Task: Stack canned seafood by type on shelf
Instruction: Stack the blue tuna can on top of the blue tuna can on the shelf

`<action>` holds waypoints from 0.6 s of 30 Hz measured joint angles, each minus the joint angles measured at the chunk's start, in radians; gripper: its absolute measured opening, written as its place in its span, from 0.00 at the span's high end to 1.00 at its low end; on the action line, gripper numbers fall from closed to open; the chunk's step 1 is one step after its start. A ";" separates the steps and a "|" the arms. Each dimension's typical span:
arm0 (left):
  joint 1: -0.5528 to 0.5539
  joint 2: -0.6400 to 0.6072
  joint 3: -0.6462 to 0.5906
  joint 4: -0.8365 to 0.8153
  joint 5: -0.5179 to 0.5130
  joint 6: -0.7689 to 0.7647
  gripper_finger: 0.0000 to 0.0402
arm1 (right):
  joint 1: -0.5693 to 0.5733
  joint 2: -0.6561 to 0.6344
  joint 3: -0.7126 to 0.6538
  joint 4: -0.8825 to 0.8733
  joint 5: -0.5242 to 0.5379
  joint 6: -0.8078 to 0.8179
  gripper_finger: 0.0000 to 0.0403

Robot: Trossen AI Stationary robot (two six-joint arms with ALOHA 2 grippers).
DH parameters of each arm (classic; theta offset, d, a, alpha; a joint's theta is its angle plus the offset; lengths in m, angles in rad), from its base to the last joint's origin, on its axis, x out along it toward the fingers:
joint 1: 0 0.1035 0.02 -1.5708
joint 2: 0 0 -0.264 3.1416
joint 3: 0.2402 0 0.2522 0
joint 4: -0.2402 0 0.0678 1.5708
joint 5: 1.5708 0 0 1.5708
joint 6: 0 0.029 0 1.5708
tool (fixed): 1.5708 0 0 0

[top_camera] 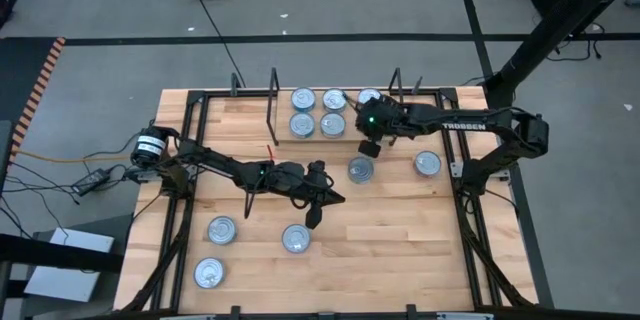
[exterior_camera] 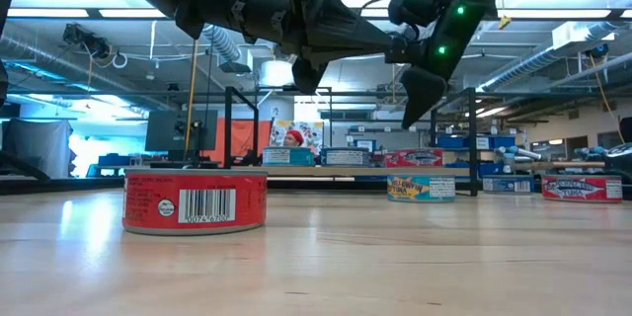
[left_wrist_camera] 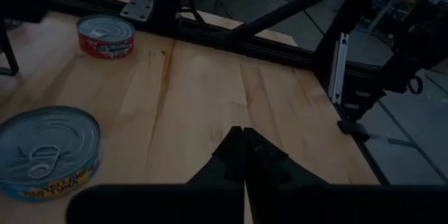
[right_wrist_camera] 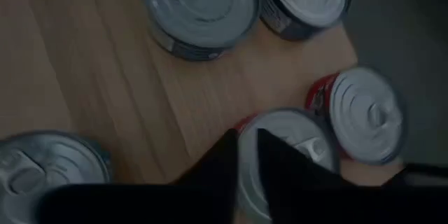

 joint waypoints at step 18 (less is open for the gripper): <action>0.069 -0.164 -0.002 -0.295 0.018 0.193 1.00 | 0.166 -0.146 0.000 0.135 -0.113 0.254 0.99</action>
